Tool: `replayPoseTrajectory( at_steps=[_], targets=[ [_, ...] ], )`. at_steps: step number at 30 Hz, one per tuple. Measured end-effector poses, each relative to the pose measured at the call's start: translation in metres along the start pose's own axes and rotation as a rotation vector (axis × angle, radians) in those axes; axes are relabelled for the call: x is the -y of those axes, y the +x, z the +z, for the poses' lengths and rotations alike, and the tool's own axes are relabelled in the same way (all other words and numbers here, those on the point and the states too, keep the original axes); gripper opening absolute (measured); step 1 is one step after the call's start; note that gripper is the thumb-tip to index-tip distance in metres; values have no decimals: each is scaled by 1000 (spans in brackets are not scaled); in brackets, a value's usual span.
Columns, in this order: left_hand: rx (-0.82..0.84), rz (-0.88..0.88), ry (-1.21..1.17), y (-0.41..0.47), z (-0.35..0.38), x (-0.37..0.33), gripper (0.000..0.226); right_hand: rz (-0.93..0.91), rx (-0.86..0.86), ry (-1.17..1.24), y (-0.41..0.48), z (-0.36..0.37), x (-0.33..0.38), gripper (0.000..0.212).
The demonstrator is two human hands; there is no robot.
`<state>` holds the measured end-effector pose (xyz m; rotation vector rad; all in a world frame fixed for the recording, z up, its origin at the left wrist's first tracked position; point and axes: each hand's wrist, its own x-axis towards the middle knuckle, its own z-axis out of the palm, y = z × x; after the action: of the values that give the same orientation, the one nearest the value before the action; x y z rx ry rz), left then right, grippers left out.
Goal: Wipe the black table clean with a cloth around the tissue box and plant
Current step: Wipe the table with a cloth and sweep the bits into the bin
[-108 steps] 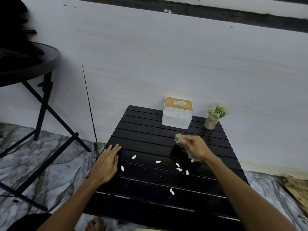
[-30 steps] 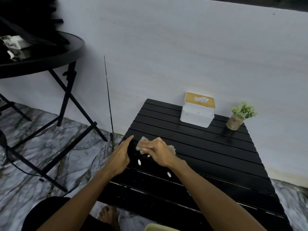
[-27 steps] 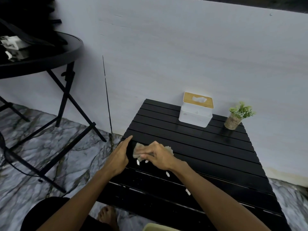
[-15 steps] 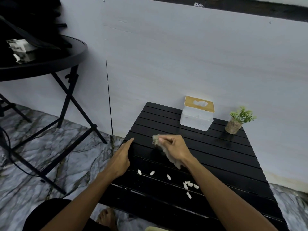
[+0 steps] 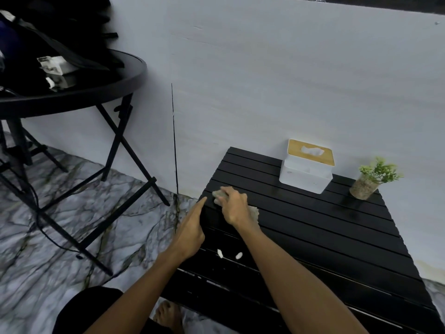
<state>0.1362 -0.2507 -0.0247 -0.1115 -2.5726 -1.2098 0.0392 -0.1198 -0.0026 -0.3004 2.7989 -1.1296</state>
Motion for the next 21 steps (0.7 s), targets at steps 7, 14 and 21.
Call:
replayPoseTrajectory(
  at_steps=[7,14,21],
  targets=[
    [-146,49,-93,3,-3,0,59,-245,118,-35,-4,-23,8,36],
    [-154,-54,-132,2,-12,13,63,-191,64,-406,-15,-7,13,34],
    [-139,-182,-112,8,-44,21,54,-315,178,-394,-28,16,34,39]
  ],
)
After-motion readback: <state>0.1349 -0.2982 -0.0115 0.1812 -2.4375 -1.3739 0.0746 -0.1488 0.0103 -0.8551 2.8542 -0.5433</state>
